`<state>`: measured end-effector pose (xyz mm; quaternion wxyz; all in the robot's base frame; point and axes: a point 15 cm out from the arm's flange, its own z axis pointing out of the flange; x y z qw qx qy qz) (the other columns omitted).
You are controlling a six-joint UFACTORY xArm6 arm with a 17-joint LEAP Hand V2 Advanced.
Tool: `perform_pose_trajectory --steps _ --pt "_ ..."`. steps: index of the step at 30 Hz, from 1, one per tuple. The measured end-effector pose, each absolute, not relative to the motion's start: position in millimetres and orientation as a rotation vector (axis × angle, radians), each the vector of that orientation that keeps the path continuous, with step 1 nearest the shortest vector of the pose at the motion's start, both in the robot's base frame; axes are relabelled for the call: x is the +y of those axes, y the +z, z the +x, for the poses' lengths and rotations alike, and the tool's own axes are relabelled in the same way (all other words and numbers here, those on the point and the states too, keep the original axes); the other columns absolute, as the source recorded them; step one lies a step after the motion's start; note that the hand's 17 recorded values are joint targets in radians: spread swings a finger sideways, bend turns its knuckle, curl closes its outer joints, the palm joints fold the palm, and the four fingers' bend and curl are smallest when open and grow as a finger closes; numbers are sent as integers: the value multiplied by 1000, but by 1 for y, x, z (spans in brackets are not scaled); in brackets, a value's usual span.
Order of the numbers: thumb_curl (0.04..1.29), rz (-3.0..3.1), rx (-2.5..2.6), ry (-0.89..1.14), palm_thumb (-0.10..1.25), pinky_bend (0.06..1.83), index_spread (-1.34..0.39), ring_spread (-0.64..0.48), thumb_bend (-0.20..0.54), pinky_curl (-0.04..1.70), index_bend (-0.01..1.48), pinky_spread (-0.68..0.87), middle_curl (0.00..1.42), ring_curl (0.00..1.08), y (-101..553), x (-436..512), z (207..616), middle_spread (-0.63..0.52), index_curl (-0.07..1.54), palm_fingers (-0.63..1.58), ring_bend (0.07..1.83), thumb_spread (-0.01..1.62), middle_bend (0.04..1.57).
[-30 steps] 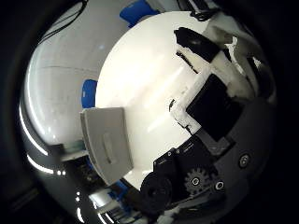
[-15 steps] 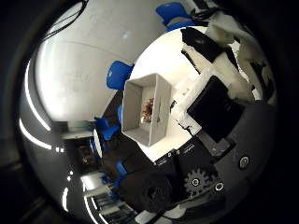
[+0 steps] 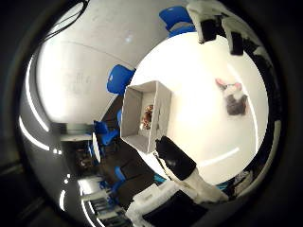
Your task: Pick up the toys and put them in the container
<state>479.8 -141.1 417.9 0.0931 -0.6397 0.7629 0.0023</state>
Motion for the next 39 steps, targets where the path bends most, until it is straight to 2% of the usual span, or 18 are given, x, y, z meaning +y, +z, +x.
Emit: perform_pose_trajectory --steps 5,10,24,33,39 --pt "317 -1880 2356 54 469 671 -242 238 -20 434 183 497 390 265 380 -180 481 156 437 20 599 1214 359" --pt "302 -1827 2437 92 448 682 -190 235 -19 396 132 510 353 268 331 -217 492 204 333 83 667 1208 311" --pt "291 -1793 2554 231 440 723 -148 233 -19 334 146 505 333 242 204 -254 510 222 260 97 669 1196 308" --pt "293 -1815 2592 239 452 726 -135 231 -19 303 149 502 335 230 171 -250 517 214 257 114 658 1185 320" --pt "300 -1863 2611 267 482 720 -150 225 -14 284 149 484 339 226 151 -242 517 153 258 135 660 1173 329"
